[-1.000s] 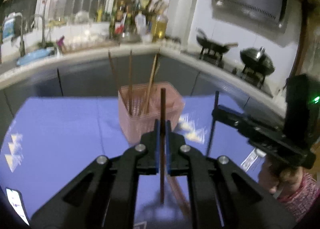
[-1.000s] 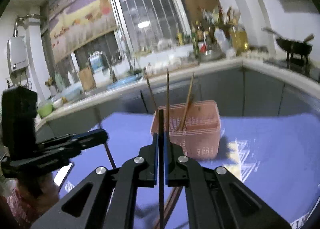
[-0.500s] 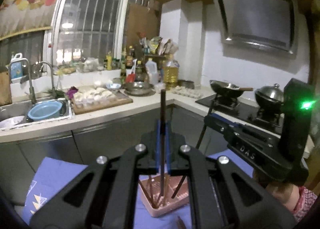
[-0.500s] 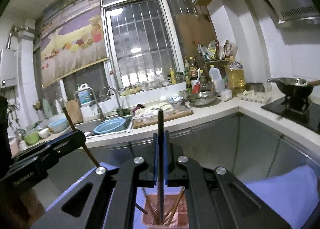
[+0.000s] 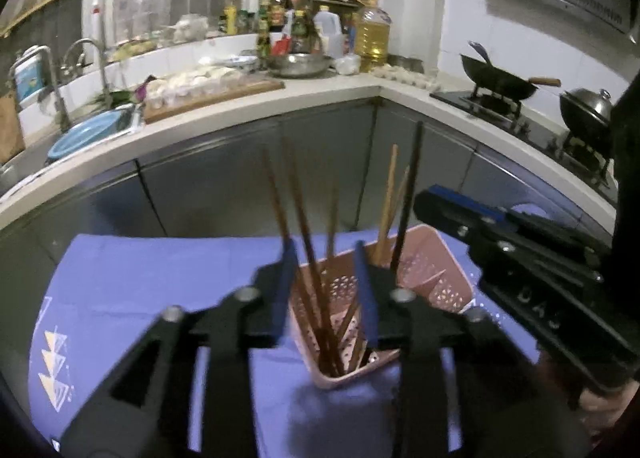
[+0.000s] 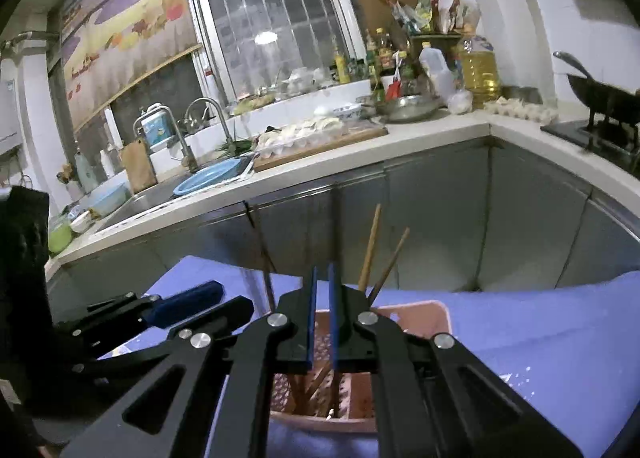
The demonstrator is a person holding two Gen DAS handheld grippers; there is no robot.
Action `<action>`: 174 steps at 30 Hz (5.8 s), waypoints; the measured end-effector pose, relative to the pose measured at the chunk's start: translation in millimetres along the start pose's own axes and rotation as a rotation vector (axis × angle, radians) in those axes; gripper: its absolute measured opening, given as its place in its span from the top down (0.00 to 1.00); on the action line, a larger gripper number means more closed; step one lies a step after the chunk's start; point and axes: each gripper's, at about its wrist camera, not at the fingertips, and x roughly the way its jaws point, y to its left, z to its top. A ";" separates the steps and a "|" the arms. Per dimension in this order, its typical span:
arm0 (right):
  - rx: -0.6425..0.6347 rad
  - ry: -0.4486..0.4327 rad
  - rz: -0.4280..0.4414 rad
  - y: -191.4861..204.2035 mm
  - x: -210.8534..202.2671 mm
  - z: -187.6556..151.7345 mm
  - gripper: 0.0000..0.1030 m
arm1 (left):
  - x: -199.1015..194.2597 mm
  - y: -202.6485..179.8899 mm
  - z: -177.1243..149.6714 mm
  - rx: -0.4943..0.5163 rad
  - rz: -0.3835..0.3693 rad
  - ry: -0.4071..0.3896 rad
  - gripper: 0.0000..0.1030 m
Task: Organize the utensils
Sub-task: 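Lower both chopsticks into the basket and open both tools, then return to the bundle and grasp one chopstick with each tool, then carry both chopsticks over the basket and release them inside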
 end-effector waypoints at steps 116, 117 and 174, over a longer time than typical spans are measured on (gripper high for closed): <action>0.094 -0.064 0.099 6.3 -151.3 -115.0 0.95 | -134.0 -11.0 -110.3 0.001 -0.226 -0.067 0.96; 0.083 -0.079 0.093 9.6 -152.5 -111.7 0.95 | -136.3 -12.5 -111.1 0.005 -0.227 -0.071 0.96; 0.102 -0.102 0.035 9.6 -90.3 -55.9 0.54 | -107.3 -5.5 -81.2 -0.066 0.043 -0.162 0.51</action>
